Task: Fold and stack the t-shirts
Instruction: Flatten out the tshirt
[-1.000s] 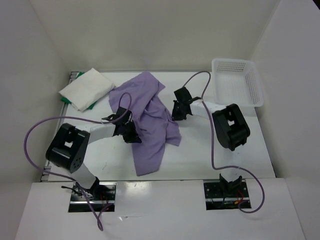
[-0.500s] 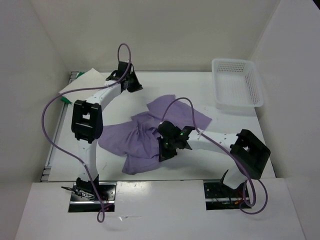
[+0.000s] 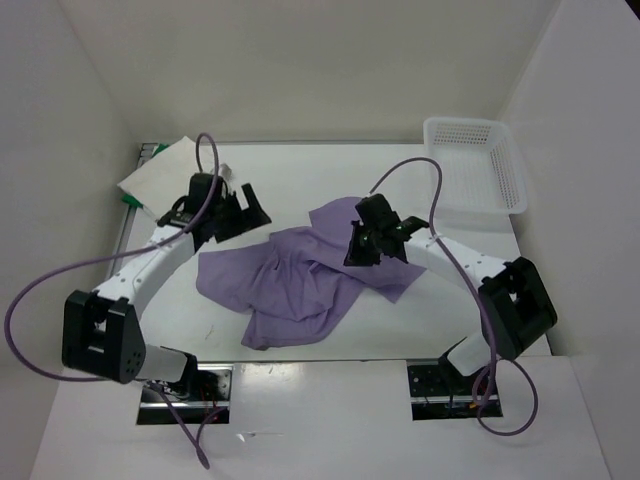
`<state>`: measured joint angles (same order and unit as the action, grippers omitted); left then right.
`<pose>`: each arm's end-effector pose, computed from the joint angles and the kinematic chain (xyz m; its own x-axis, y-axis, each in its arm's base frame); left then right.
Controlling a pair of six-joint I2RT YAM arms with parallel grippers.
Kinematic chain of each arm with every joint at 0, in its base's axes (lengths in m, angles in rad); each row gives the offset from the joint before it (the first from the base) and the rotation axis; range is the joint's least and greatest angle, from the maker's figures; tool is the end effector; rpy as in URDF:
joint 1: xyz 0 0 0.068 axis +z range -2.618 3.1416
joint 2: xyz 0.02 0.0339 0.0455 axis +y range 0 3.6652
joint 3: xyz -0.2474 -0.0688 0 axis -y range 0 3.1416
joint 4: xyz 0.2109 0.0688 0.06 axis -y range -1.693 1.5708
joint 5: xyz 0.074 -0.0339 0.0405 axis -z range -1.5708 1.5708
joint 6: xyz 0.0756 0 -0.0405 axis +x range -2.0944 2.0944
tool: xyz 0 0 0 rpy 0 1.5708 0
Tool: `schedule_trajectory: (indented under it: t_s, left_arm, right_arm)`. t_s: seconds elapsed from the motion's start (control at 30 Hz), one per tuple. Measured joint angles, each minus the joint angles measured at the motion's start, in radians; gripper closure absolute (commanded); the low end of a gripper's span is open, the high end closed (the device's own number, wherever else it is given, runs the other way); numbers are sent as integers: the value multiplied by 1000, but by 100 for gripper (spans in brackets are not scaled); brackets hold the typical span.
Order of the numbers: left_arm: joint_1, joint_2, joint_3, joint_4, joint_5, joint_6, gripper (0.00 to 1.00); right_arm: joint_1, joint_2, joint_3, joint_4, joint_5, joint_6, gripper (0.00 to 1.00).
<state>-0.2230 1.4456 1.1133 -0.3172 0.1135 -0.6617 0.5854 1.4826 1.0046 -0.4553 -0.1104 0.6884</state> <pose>0.3168 -0.0806 0.2567 -0.6544 -0.4776 -0.5862 -0.1197 0.8309 -0.5434 0.2470 0.1737 0.1964 -0.9009 0.1604 -0.4034 -0.0408 0.8939 0.4465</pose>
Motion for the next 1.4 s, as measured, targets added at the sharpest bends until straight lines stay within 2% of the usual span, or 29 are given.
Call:
schedule_trajectory:
  t_s: [0.07, 0.1, 0.13, 0.17, 0.2, 0.23, 0.27, 0.3, 0.33, 0.43, 0.5, 0.57, 0.6, 0.7, 0.73, 0.8, 0.93, 1.03, 1.1, 1.17, 1.23, 1.3, 1.33, 1.4]
  left_arm:
    - [-3, -84, -123, -10, 23, -17, 0]
    - [-3, -108, -173, -23, 32, -30, 18]
    - [-6, -130, -224, -33, 42, -58, 30]
    - [-7, -154, -286, -36, 47, -78, 39]
    - [-6, -177, -336, -50, 47, -106, 44]
    - [-4, -199, -378, -62, 45, -132, 44]
    - [0, -219, -414, -65, 46, -151, 39]
    - [8, -239, -448, -66, 47, -173, 32]
    - [19, -256, -476, -64, 51, -196, 19]
    - [47, -277, -529, -43, 58, -265, 13]
    - [53, -273, -551, -21, 59, -296, 14]
    - [55, -257, -560, -2, 56, -317, 23]
    - [55, -243, -562, 11, 56, -321, 34]
    - [55, -167, -556, 60, 55, -330, 53]
    - [55, -137, -553, 74, 55, -331, 68]
    - [55, -80, -534, 90, 55, -327, 83]
    - [55, 24, -446, 120, 43, -297, 93]
    - [57, 115, -336, 124, 32, -271, 94]
    - [59, 172, -249, 129, 25, -253, 94]
    - [63, 215, -163, 129, 18, -239, 92]
    - [69, 249, -82, 132, 13, -222, 70]
    - [78, 261, -34, 140, 11, -200, 41]
    - [86, 261, -24, 142, 10, -193, 22]
    - [108, 243, -38, 150, 11, -180, 13]
  right_arm:
    - [-13, 37, 0, 0, 11, -3, 97]
    - [-23, 49, -1, 2, 12, -6, 96]
    - [-39, 60, -4, 7, 8, -8, 93]
    - [-64, 66, -5, 10, 10, -11, 89]
    - [-87, 70, -5, 12, 17, -13, 80]
    - [-105, 71, -5, 13, 25, -12, 75]
    - [-124, 71, -5, 13, 40, -15, 70]
    - [-136, 70, -6, 13, 55, -16, 61]
    - [-142, 65, -10, 14, 70, -14, 59]
    - [-157, 12, -51, 10, 109, -2, 54]
    - [-183, -49, -94, 5, 135, 7, 52]
    - [-227, -106, -126, -17, 173, 16, 50]
    - [-247, -123, -134, -21, 196, 21, 50]
    - [-272, -125, -137, -27, 236, 26, 49]
    - [-272, -116, -137, -27, 241, 26, 47]
    - [-272, -81, -137, -27, 246, 25, 44]
    - [-278, 13, -137, -21, 241, 21, 44]
    - [-282, 58, -136, -18, 235, 21, 46]
    - [-285, 72, -133, -13, 231, 18, 58]
    - [-291, 88, -124, -6, 225, 15, 78]
    - [-299, 112, -108, 0, 212, 9, 96]
    - [-303, 141, -86, 2, 198, 7, 100]
    - [-304, 146, -79, 4, 195, 7, 100]
    - [-304, 141, -69, 3, 183, 6, 100]
